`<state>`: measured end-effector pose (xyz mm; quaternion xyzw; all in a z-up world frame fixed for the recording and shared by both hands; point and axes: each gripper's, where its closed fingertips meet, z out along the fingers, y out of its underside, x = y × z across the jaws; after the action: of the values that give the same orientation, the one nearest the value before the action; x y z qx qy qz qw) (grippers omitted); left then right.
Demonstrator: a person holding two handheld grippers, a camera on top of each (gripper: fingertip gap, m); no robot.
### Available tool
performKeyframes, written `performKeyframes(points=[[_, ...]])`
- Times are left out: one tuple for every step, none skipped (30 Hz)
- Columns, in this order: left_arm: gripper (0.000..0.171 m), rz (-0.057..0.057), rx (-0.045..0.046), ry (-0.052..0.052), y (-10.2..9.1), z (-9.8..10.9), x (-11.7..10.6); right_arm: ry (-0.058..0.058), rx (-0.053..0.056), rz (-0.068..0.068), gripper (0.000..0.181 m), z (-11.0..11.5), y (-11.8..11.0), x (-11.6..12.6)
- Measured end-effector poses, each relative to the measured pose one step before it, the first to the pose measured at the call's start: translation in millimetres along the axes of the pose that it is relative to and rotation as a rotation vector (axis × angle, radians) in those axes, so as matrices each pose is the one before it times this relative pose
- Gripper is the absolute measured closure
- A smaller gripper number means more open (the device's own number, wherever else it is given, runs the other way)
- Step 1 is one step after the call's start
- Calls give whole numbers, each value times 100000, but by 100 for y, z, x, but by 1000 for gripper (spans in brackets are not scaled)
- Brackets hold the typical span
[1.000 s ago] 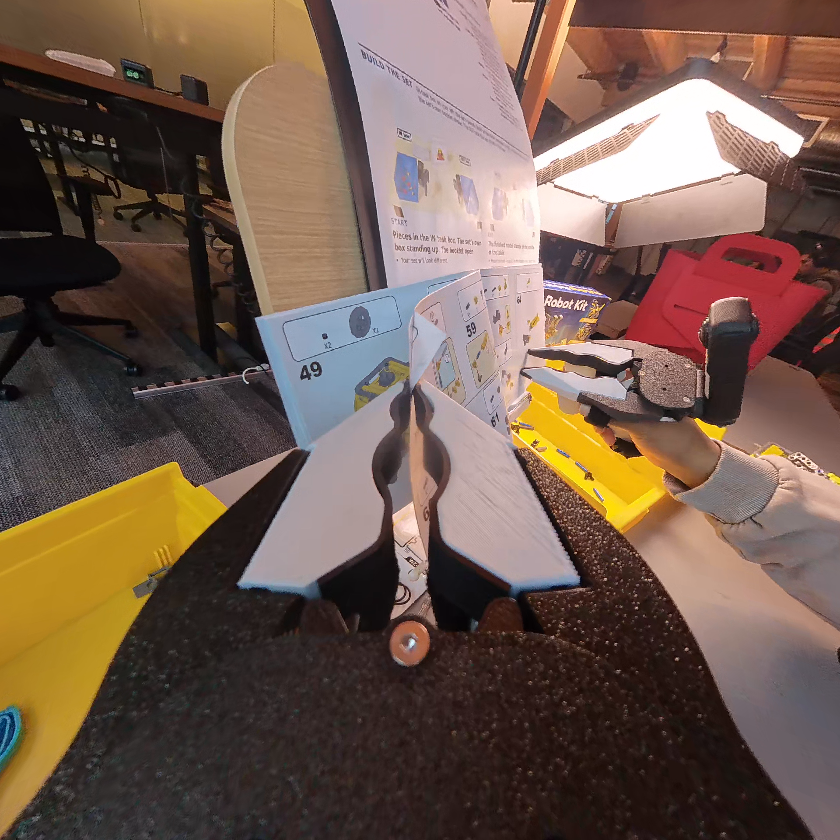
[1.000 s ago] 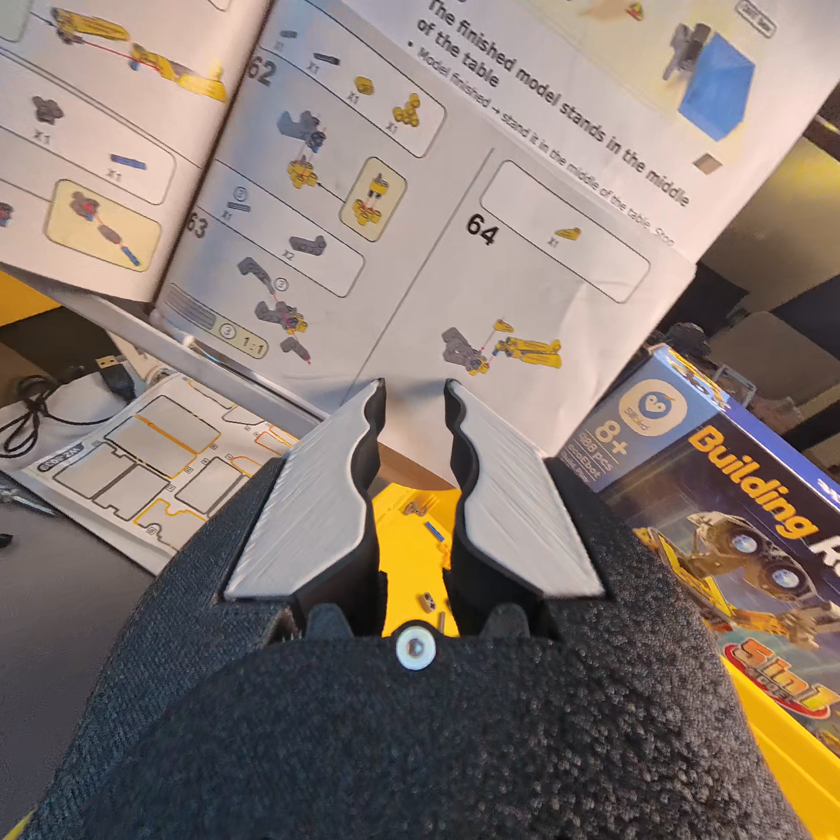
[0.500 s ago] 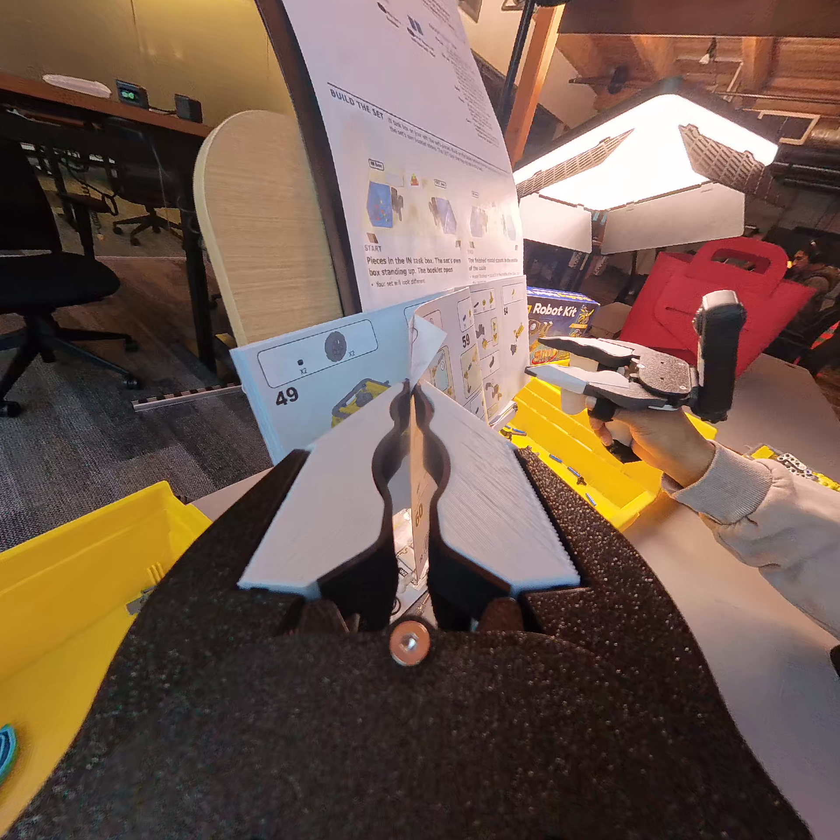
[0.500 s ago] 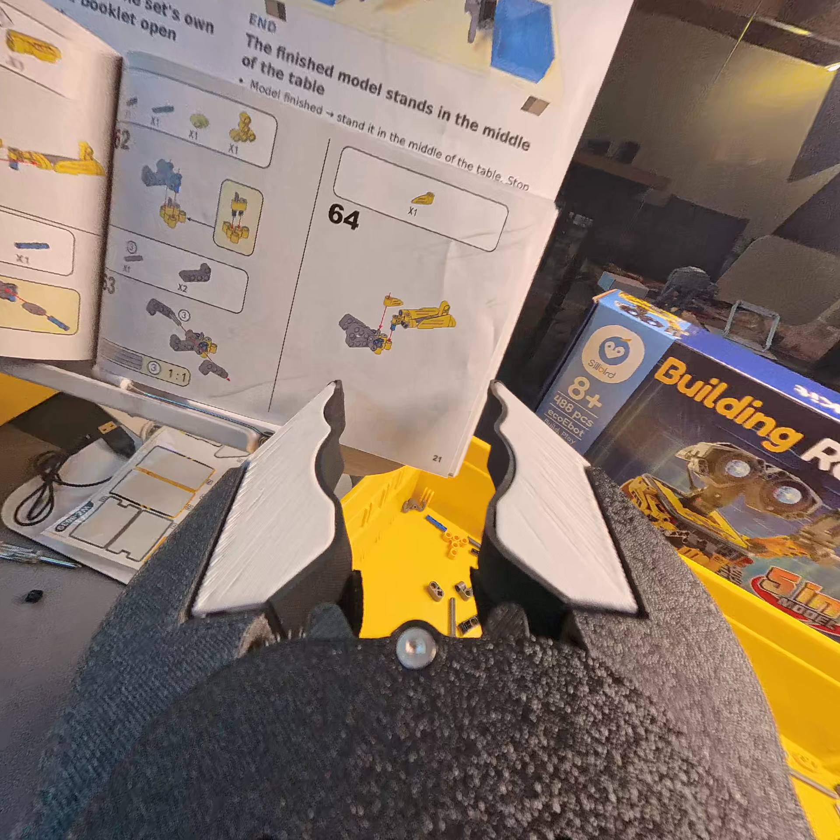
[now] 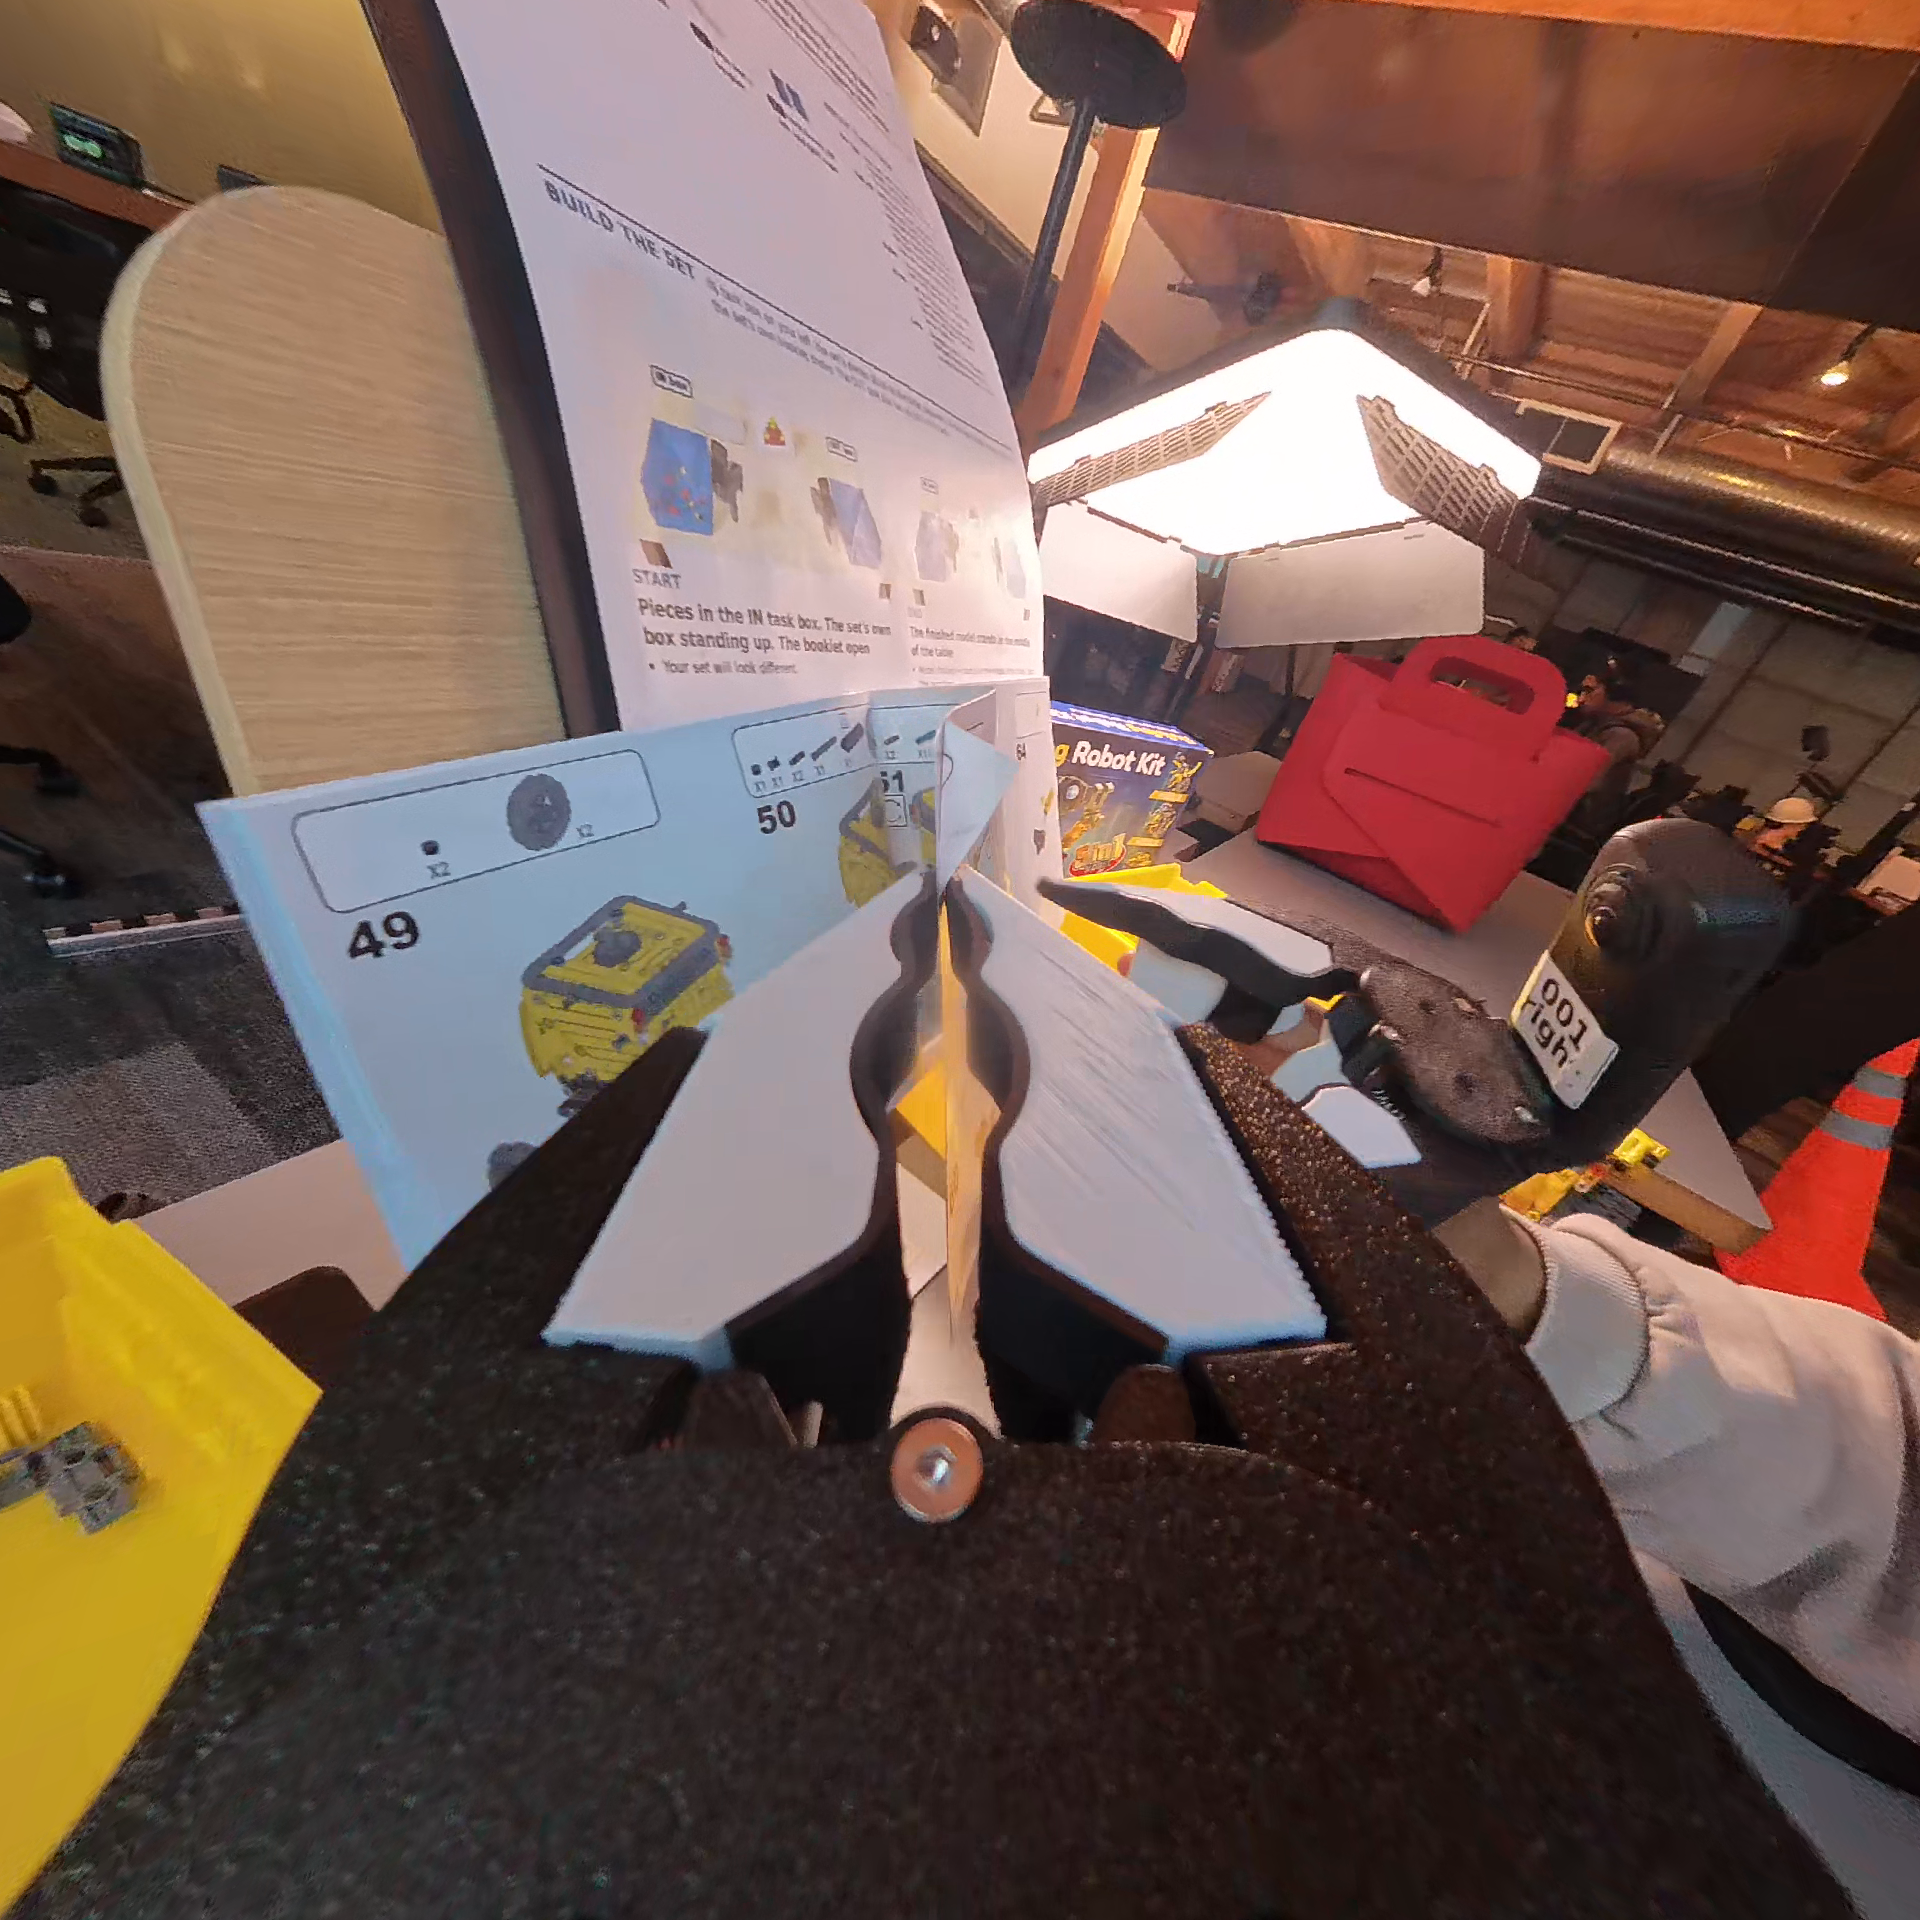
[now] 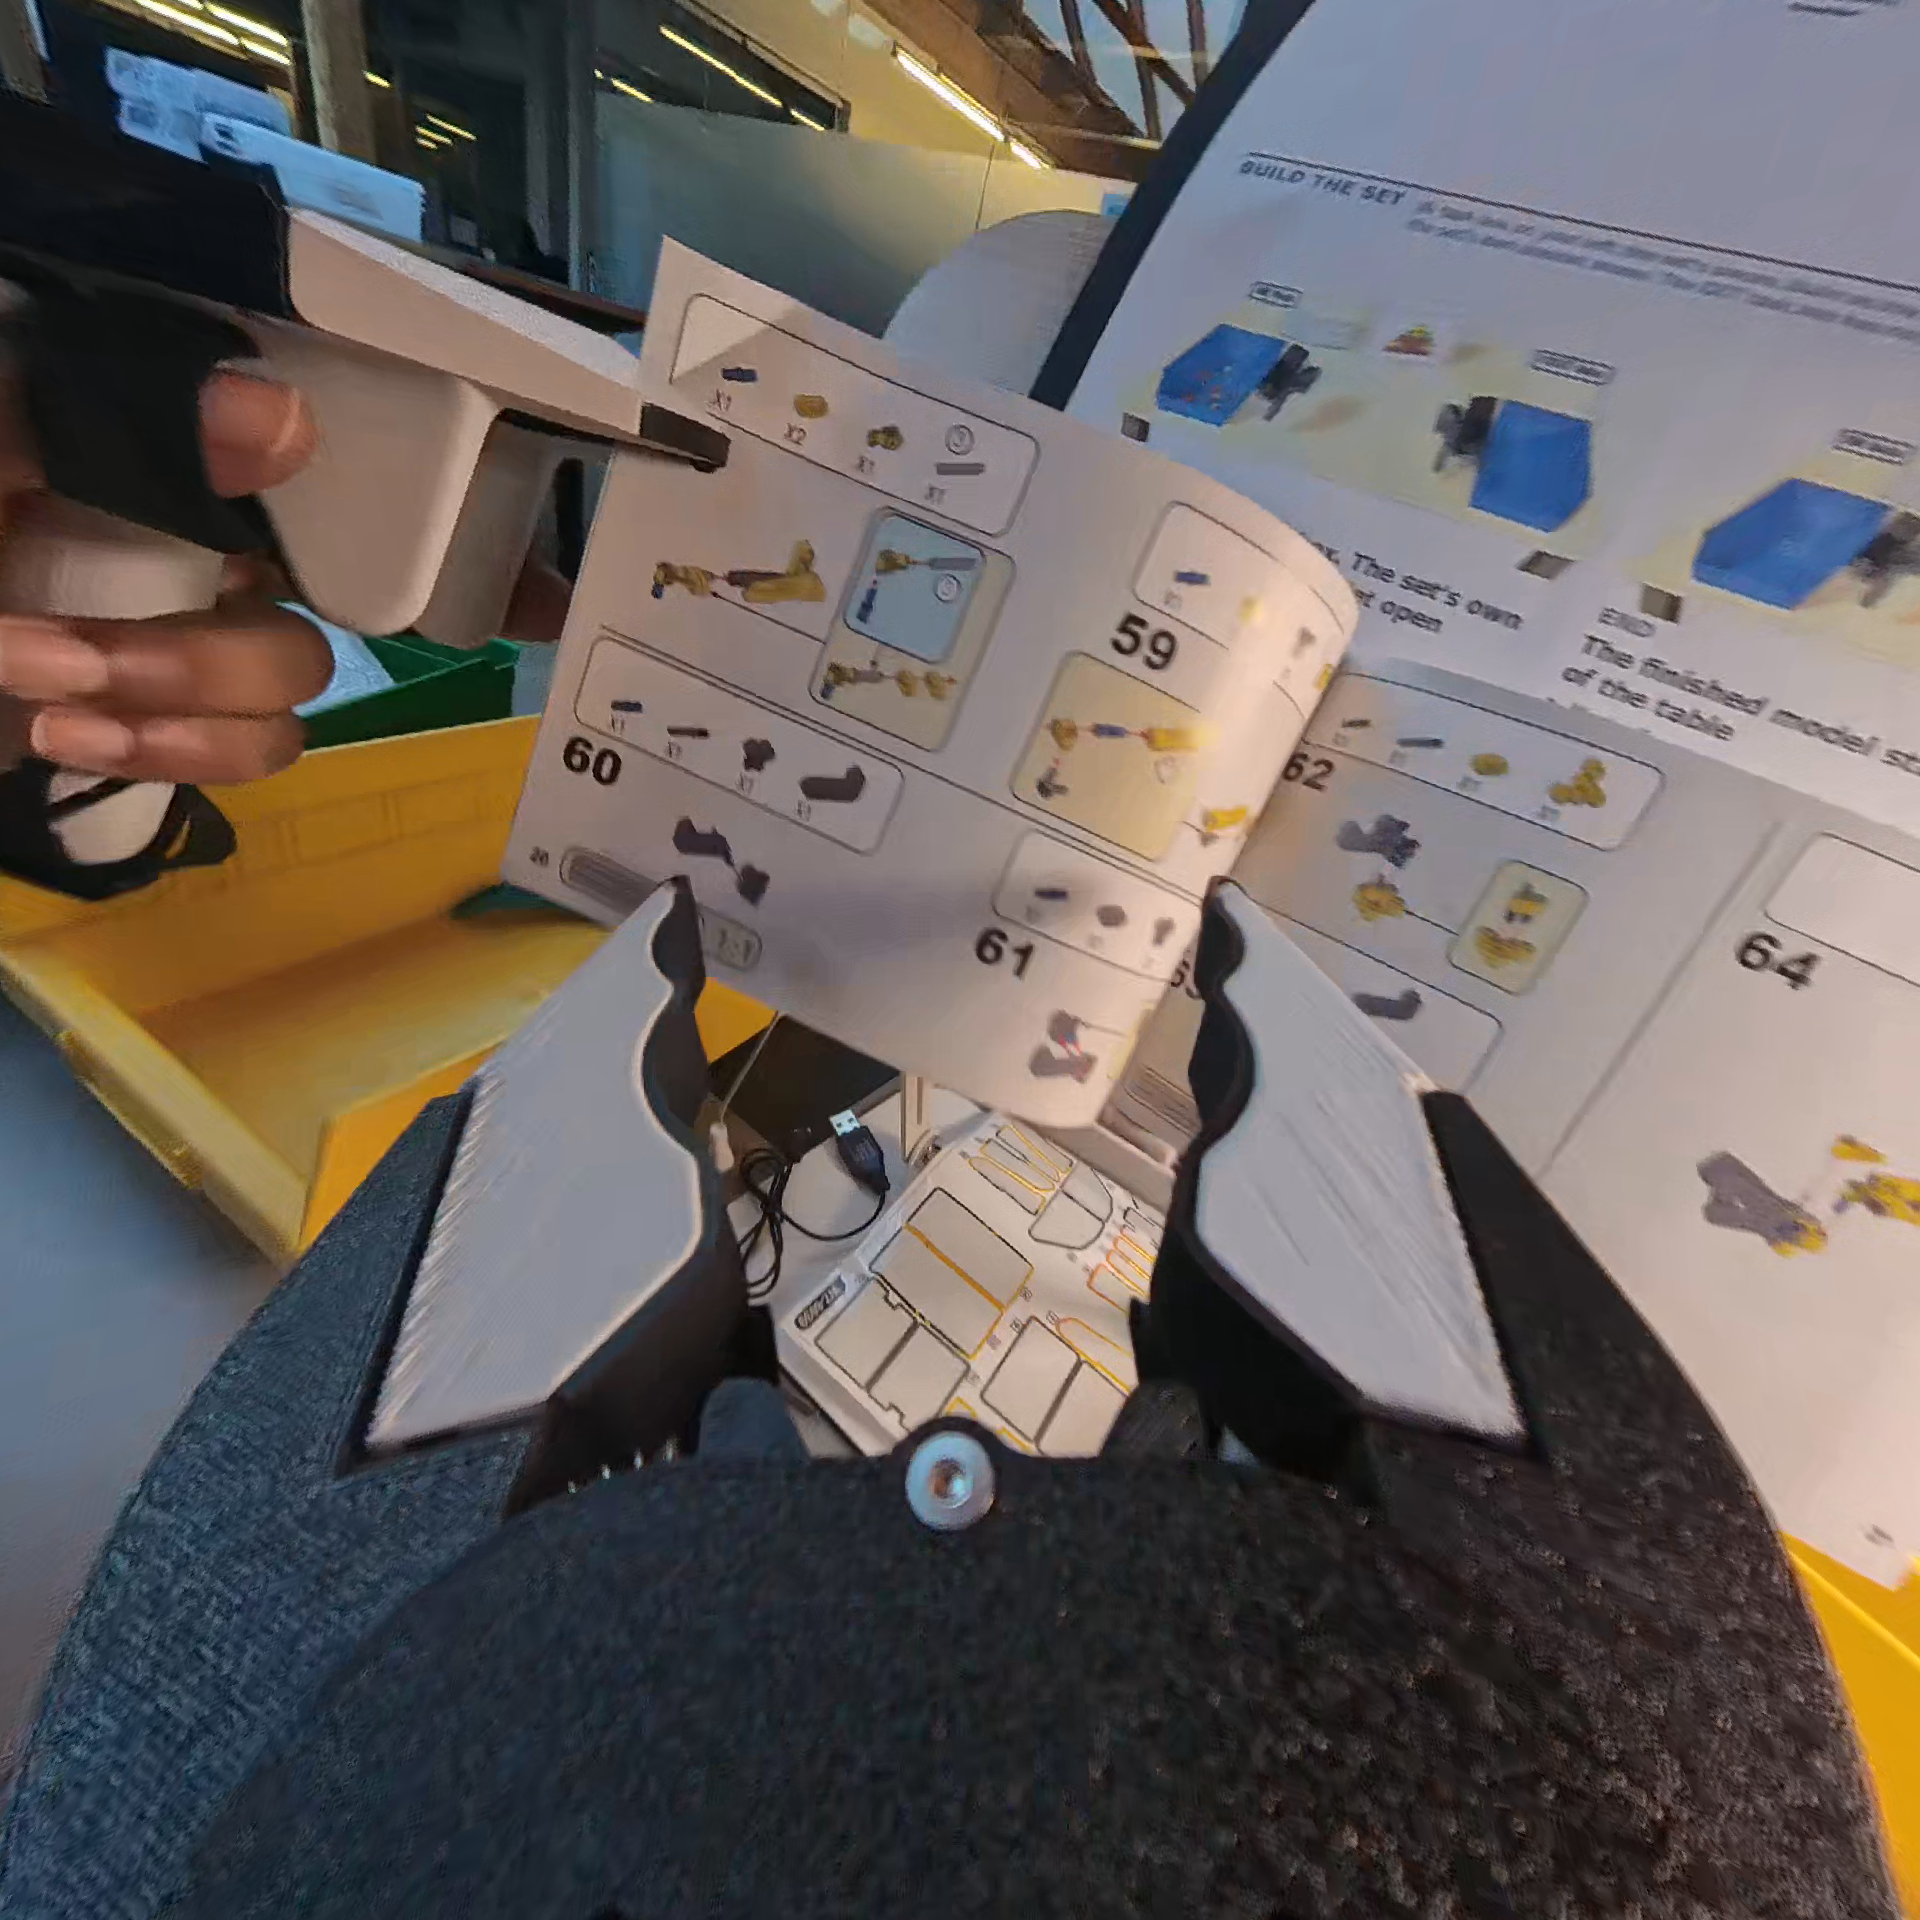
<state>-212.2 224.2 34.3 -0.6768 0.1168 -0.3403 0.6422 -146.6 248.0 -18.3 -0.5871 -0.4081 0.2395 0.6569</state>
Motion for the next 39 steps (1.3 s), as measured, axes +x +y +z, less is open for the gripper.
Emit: performKeyframes(points=[[171, -819, -222, 1054, 225, 135, 290, 1019, -81, -558, 80, 939, -297, -391], [171, -649, -361, 854, 237, 108, 225, 914, -292, 140, 75, 791, -251, -207], [171, -323, -263, 481, 204, 60, 163, 1412, -704, 454, 74, 646, -175, 90], [171, -134, -170, 328, 185, 0, 92, 1222, 32, 607, 82, 390, -222, 279], [170, -135, -280, 162, 157, -28, 6, 24, 631, 772, 99, 156, -219, 256], [169, -9, -344, 5, 154, -57, -53, -346, 321, 918, 109, 22, -109, 293], [169, 365, -478, 154, 164, -64, -86, 156, 14, 483, 115, -71, 30, 374], [169, 592, -614, 290, 178, -52, -71, 274, -209, -52, 121, -112, 124, 395], [169, 572, -350, 247, 148, -40, -85, 203, 855, 109, 131, -196, 2, 391], [169, 347, -14, 195, 87, -41, -118, -562, 1934, 518, 140, -252, -148, 319], [168, -13, 172, 289, 34, -47, -94, -446, 844, 1049, 143, -233, -64, 389], [168, -259, 415, 340, -8, -28, -97, -1652, 574, 1348, 144, -176, -65, 246], [168, -229, 490, -69, -15, -25, -143, -2466, 608, 1874, 146, -165, -101, 143], [169, 253, 297, -1104, -22, -26, -265, -646, -270, 2110, 149, -158, 2, 421], [171, 1095, 75, -1973, -14, -48, -349, 320, -181, 1375, 150, -185, -12, 613], [171, 1544, -153, -1996, -21, -73, -337, 244, -326, 706, 150, -221, -11, 646], [171, 1609, -403, -1862, -19, -89, -330, 1083, -964, 192, 149, -266, 124, 865], [171, 1513, -201, -1888, -50, -106, -370, 1491, -1336, -75, 149, -306, 226, 1011], [171, 1081, -101, -1777, -62, -101, -402, 1790, -741, 398, 148, -366, 210, 1111], [171, 452, -126, -1396, -58, -85, -392, 2199, 125, 880, 149, -420, 139, 1210], [171, -108, -74, -649, -55, -48, -298, 2730, -104, 801, 148, -395, 231, 1287], [171, -517, 22, -305, -63, -15, -240, 3349, -575, 542, 148, -337, 344, 1352], [171, -557, 230, -444, -97, 3, -233, 2980, -675, 929, 148, -243, 379, 1234], [171, -437, 231, -361, -87, 10, -186, 2710, -669, 1058, 148, -204, 384, 1130], [171, -258, 101, -334, -65, 12, -141, 3734, -1102, 4, 148, -189, 412, 1214], [171, 33, -22, -406, -21, 11, -110, 4650, -937, -1259, 148, -211, 363, 1303], [171, 219, -187, -410, 8, 1, -102, 4228, -599, -1425, 148, -209, 330, 1213], [171, 168, -272, -341, 50, 9, -94, 3043, -1020, -334, 147, -187, 388, 1029], [171, 6, -289, -234, 68, 11, -86, 1861, -1052, 845, 147, -169, 395, 842], [171, -193, -323, -167, 76, 7, -86, 1382, -974, 1551, 147, -217, 388, 777], [171, -261, -233, 23, 75, -17, -50, 1156, -587, 1889, 147, -318, 284, 760], [171, -223, -106, 75, 51, -11, -30, 1415, 291, 2161, 147, -421, 118, 796], [171, -42, -19, -113, 30, -28, -64, 1910, 722, 2408, 147, -523, 19, 878], [171, 77, 10, -220, 20, -29, -72, 1705, 1112, 2652, 147, -604, -74, 855], [171, 21, 14, -47, 6, -25, -54, 1626, 1890, 2931, 147, -680, -250, 805], [171, -105, -53, 74, 0, 4, -46, 1863, 2652, 2751, 147, -778, -433, 764], [171, -83, -76, 86, 5, -6, -41, 1643, 4038, 1915, 147, -893, -749, 585], [171, -9, -60, 51, -13, -9, -32, 1379, 4885, 963, 148, -947, -968, 369], [171, 96, -5, 7, -29, -13, -38, 149, 4353, 321, 148, -894, -1004, 10]])
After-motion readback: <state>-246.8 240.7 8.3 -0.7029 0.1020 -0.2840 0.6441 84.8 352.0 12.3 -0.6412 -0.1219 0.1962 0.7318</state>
